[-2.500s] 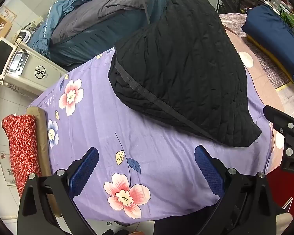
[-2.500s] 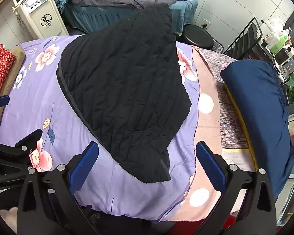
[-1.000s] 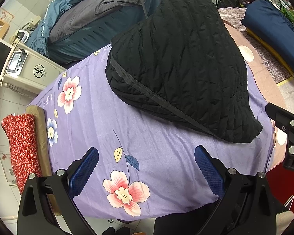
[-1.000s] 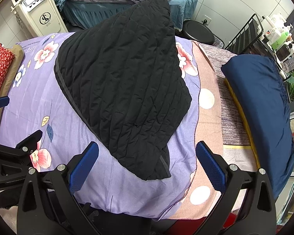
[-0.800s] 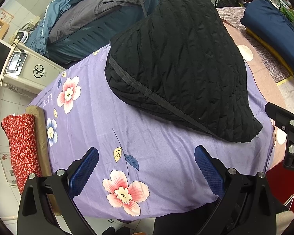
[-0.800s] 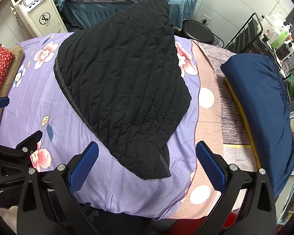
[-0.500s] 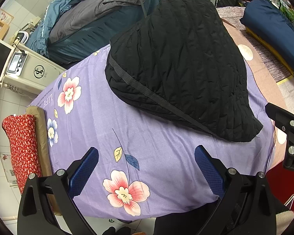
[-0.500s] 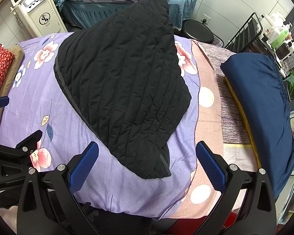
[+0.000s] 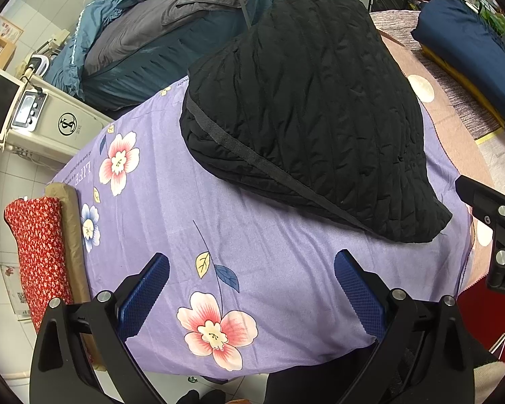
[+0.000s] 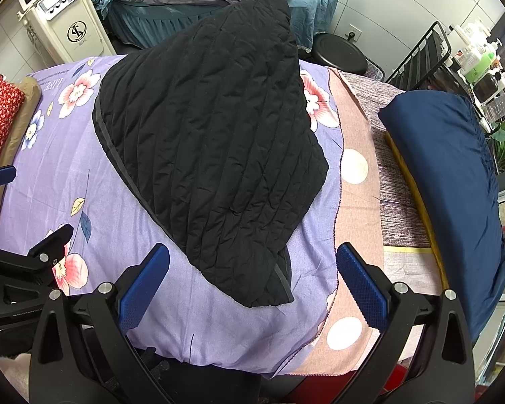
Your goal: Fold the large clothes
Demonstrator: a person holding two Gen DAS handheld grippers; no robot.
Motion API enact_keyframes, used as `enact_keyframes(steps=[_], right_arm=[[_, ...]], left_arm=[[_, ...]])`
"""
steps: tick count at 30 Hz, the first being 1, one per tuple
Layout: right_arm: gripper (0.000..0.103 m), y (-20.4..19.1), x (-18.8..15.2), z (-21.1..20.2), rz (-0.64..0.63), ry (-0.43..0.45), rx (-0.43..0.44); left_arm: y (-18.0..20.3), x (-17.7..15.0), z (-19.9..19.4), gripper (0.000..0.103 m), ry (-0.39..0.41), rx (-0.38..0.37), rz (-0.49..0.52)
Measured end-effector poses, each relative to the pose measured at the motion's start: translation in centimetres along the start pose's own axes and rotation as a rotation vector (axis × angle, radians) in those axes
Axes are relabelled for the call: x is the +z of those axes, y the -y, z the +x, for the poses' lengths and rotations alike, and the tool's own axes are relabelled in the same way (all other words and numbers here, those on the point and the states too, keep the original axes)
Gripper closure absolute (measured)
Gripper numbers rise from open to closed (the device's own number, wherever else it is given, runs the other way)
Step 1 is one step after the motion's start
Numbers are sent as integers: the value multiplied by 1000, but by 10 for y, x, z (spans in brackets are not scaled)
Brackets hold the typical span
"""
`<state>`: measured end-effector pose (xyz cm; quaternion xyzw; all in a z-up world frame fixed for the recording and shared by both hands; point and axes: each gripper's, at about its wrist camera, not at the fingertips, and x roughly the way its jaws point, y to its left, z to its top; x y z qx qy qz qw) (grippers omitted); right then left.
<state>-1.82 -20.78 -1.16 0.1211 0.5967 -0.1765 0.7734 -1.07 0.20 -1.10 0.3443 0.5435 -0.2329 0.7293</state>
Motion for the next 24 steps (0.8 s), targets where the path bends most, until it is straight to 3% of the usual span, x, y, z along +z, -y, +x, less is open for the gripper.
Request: enact_keyframes(steps=[24], right_arm=[[5, 1, 1, -3, 13, 26, 10]], left_arm=[[2, 1, 4, 6, -15, -2, 18]])
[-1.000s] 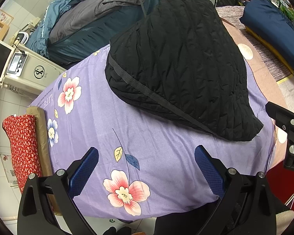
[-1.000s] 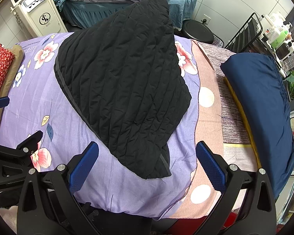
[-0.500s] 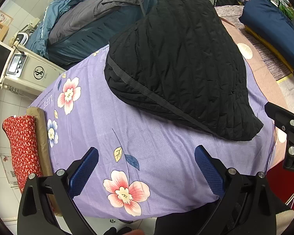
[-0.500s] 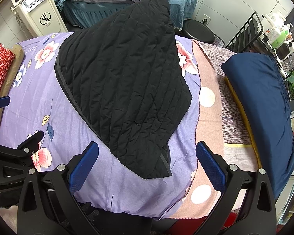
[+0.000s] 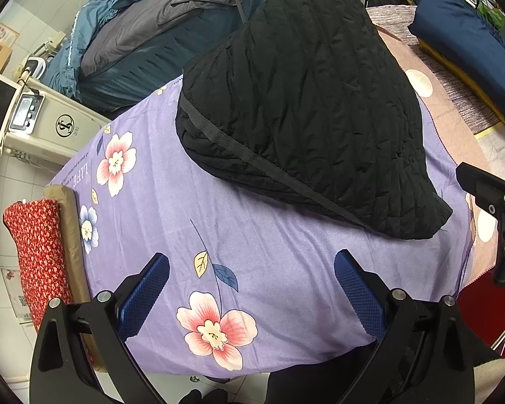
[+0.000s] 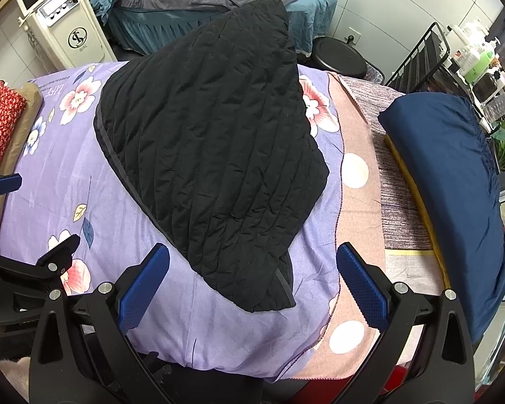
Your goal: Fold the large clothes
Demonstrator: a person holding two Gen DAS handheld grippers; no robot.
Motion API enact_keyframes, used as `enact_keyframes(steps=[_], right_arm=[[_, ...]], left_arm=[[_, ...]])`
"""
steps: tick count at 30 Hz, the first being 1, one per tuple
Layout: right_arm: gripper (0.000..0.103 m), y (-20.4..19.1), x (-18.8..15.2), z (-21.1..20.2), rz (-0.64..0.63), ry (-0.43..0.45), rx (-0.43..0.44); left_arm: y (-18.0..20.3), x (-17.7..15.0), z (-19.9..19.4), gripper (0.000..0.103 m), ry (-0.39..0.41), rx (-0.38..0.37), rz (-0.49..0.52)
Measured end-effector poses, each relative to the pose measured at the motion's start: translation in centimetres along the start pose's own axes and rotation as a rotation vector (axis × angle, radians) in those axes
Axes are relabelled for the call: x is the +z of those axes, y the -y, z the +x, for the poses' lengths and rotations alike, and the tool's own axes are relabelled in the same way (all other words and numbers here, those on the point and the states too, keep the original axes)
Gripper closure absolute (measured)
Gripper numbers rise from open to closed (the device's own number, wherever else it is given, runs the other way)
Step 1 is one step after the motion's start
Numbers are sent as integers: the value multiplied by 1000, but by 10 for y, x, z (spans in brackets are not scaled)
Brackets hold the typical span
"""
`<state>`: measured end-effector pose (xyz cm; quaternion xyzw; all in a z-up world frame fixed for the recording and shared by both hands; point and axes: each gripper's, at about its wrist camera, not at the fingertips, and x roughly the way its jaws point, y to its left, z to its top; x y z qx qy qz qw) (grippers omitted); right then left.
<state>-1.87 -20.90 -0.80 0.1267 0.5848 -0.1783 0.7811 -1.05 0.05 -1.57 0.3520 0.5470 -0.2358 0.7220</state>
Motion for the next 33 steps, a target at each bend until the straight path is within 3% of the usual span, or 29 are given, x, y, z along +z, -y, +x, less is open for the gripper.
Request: enact_keyframes(steps=[28, 31, 33], right_arm=[[5, 5, -1, 0, 15, 30, -5], [5, 17, -4, 3, 80, 56, 98], [5, 30, -9, 17, 143, 17, 168]], left_arm=[[5, 4, 0, 6, 5, -5, 5], [2, 3, 1, 6, 33, -33, -12], [-2, 1, 5, 6, 50, -76, -32]])
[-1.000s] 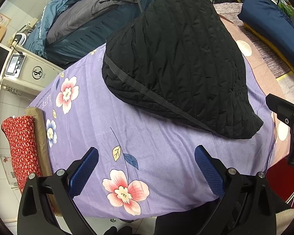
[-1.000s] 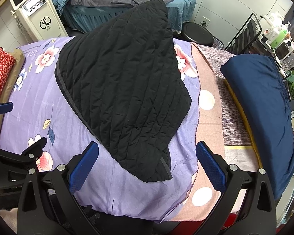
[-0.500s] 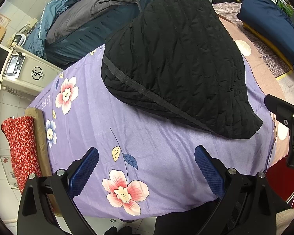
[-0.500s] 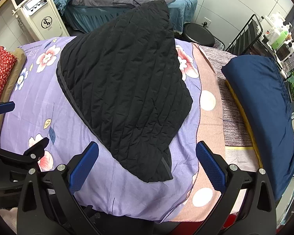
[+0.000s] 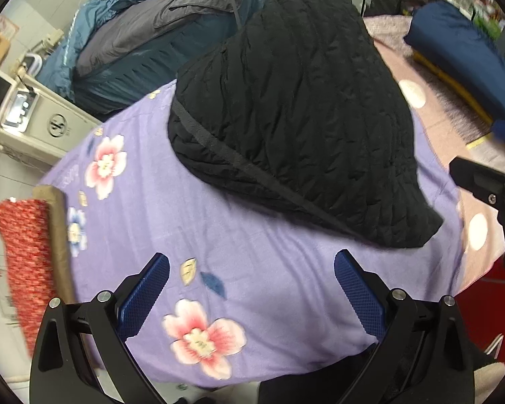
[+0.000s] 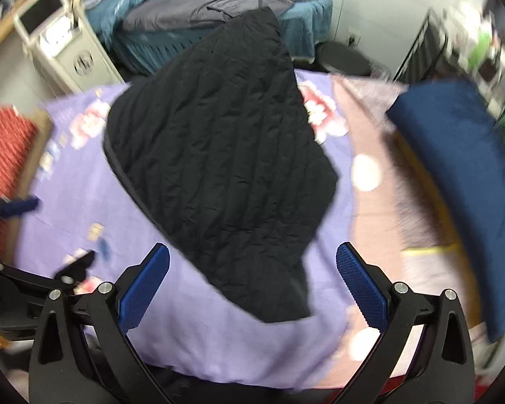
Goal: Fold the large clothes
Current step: 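Grasp the black jacket's edge with the right gripper and lift it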
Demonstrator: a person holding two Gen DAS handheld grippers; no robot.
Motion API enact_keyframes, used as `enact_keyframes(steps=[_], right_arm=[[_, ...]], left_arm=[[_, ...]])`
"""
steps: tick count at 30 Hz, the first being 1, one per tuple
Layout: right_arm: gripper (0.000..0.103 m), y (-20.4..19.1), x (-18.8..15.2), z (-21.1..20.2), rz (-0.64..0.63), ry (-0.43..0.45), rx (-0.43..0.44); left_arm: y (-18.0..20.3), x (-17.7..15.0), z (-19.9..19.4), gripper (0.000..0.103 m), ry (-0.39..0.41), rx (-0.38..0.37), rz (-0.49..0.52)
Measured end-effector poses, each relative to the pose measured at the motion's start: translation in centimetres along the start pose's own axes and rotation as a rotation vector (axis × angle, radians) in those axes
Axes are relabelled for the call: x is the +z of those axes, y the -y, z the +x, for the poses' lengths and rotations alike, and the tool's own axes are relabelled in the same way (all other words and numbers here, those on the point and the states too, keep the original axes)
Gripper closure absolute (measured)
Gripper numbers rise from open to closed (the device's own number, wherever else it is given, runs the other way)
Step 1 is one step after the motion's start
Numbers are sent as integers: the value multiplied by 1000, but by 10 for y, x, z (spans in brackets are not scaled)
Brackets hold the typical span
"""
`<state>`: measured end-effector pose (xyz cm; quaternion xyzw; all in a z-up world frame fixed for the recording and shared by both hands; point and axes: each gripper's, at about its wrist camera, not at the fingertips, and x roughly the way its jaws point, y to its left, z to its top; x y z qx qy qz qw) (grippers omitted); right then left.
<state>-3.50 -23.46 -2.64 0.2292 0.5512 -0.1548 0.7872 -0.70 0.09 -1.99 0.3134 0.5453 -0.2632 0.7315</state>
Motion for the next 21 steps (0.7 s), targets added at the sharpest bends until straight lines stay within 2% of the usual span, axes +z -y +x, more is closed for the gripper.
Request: enact_keyframes(steps=[2, 4, 8, 12, 16, 19, 20, 21], right_arm=[[5, 14, -9, 18, 27, -78, 43], [5, 28, -19, 29, 62, -100, 59], [5, 60, -47, 51, 115, -146, 71], [5, 71, -67, 74, 100, -156, 66], [5, 71, -71, 107, 95, -155, 176], [5, 68, -68, 138, 96, -158, 215], [10, 66, -65, 150, 91, -153, 215], [21, 64, -63, 157, 92, -159, 209]], left_arm=[[-8, -6, 9, 6, 6, -48, -32], [-17, -14, 23, 6, 13, -75, -62], [-34, -42, 58, 6, -44, -65, -94], [-44, -73, 81, 6, -73, -67, -102], [-39, -89, 89, 6, -59, -117, -91], [-30, -89, 88, 6, -28, -170, -82], [-28, -88, 87, 6, -18, -186, -80], [-26, -86, 86, 6, -12, -197, -78]])
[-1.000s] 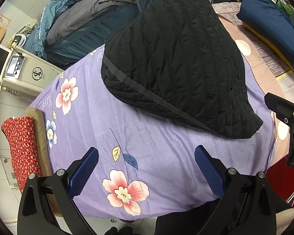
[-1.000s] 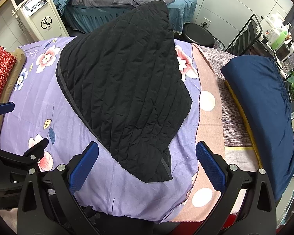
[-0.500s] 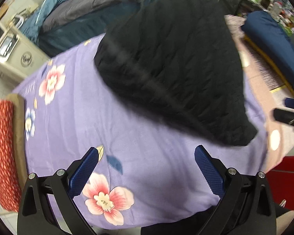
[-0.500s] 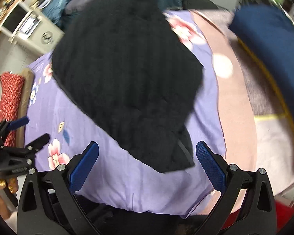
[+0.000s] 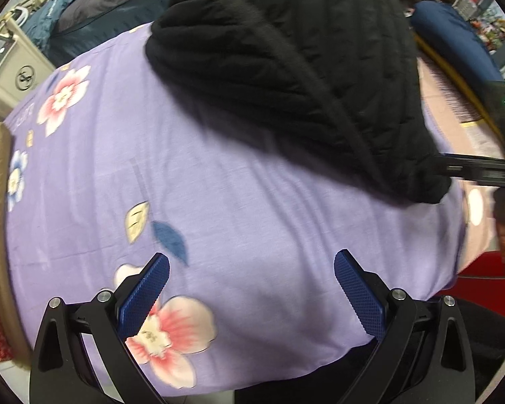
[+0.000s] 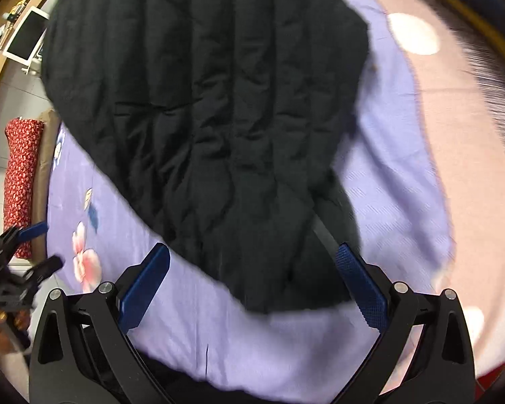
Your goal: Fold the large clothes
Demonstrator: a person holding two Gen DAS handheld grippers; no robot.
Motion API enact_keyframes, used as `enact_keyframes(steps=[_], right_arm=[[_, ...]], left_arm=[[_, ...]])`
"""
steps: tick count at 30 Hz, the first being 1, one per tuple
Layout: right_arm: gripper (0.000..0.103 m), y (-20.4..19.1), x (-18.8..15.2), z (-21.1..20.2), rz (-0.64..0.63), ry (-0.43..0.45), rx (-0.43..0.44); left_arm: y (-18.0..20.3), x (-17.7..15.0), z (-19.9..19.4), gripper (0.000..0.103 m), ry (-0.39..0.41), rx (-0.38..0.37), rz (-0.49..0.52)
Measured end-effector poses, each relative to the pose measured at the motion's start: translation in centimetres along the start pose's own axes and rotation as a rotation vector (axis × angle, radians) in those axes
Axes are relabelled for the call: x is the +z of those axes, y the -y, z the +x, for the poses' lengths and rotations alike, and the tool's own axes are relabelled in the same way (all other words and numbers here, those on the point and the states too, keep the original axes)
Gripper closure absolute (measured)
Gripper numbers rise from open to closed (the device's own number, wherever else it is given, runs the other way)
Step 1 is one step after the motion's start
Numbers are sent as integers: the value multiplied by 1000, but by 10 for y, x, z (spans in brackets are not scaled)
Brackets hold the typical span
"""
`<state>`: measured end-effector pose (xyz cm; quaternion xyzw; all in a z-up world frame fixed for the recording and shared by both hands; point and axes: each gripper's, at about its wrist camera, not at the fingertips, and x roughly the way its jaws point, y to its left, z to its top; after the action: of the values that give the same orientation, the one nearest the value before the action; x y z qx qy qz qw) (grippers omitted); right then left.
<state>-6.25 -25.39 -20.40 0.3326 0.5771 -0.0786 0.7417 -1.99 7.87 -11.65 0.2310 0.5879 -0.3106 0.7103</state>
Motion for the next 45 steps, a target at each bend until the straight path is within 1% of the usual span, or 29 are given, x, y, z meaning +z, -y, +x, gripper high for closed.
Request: enact_keyframes(steps=[1, 3, 4, 5, 6, 8, 10, 11, 13, 14, 17, 18, 19, 20, 23, 26, 27, 29, 31, 33, 34, 35, 37, 38, 39, 41, 42, 43, 45], right_arm=[[28, -3, 4, 5, 4, -3, -6], [59, -16, 11, 4, -12, -1, -25], [65, -27, 12, 1, -47, -9, -28], [74, -35, 12, -1, -80, -18, -26], [83, -47, 8, -8, -123, -22, -2], [87, -68, 0, -27, -186, 3, 60], [89, -95, -11, -53, -260, 42, 122], [89, -102, -13, -61, -266, 51, 149], [90, -128, -14, -84, -272, 74, 266], [90, -146, -12, -95, -301, 87, 317], [90, -212, -5, -121, -457, 125, 396], [90, -241, 2, -130, -511, 142, 439], [90, -260, 9, -137, -537, 154, 470], [90, -284, 21, -143, -559, 173, 510], [90, -317, 54, -148, -533, 198, 578], [90, -326, 72, -149, -496, 197, 619], [90, -324, 73, -154, -491, 196, 629], [90, -316, 71, -157, -476, 190, 645], [90, -297, 70, -175, -469, 208, 659], [90, -297, 67, -190, -482, 257, 658], [90, -291, 66, -202, -489, 287, 656], [90, -284, 64, -217, -490, 318, 660], [93, -271, 62, -239, -481, 368, 687], [97, -261, 61, -258, -481, 417, 710], [98, -255, 60, -272, -482, 457, 717], [98, -241, 59, -302, -479, 548, 656], [98, -230, 60, -315, -473, 584, 643], [99, -219, 59, -322, -451, 612, 643], [97, -190, 64, -330, -347, 663, 647]], left_arm=[[3, 2, 0, 6, 2, -6, 4], [9, 3, -2, 6, 11, -11, 11], [9, 3, -3, 6, 17, -14, 13], [7, 3, -3, 6, 26, -18, 13], [6, 1, -4, 6, 37, -26, 9], [5, -4, -2, 6, 44, -34, 1], [1, -13, -2, 6, 48, -45, -7], [-1, -17, -2, 6, 47, -54, -6], [-5, -28, -7, 6, 62, -70, 0], [-8, -34, -12, 6, 79, -71, 4], [-17, -52, -45, 6, 167, -105, 16], [-19, -55, -54, 6, 192, -114, 21], [-23, -58, -68, 6, 235, -125, 31], [-26, -61, -79, 6, 269, -128, 39], [-32, -65, -103, 6, 374, -100, 39], [-37, -61, -102, 6, 427, -12, 3], [-37, -56, -97, 6, 443, 47, -6], [-40, -46, -92, 6, 483, 141, -45], [-47, -32, -86, 6, 528, 199, -103], [-52, -16, -82, 5, 563, 217, -132], [-54, -4, -81, 5, 581, 203, -137], [-53, 8, -84, 8, 608, 152, -130], [-45, 25, -88, 40, 645, 99, -91], [-39, 35, -96, 65, 645, 88, -69], [-34, 49, -107, 75, 640, 86, -62], [-37, 59, -128, 84, 677, 39, -69], [-38, 62, -142, 87, 708, 16, -67], [-37, 65, -161, 88, 751, 20, -50], [-38, 70, -186, 92, 799, 38, -27]])
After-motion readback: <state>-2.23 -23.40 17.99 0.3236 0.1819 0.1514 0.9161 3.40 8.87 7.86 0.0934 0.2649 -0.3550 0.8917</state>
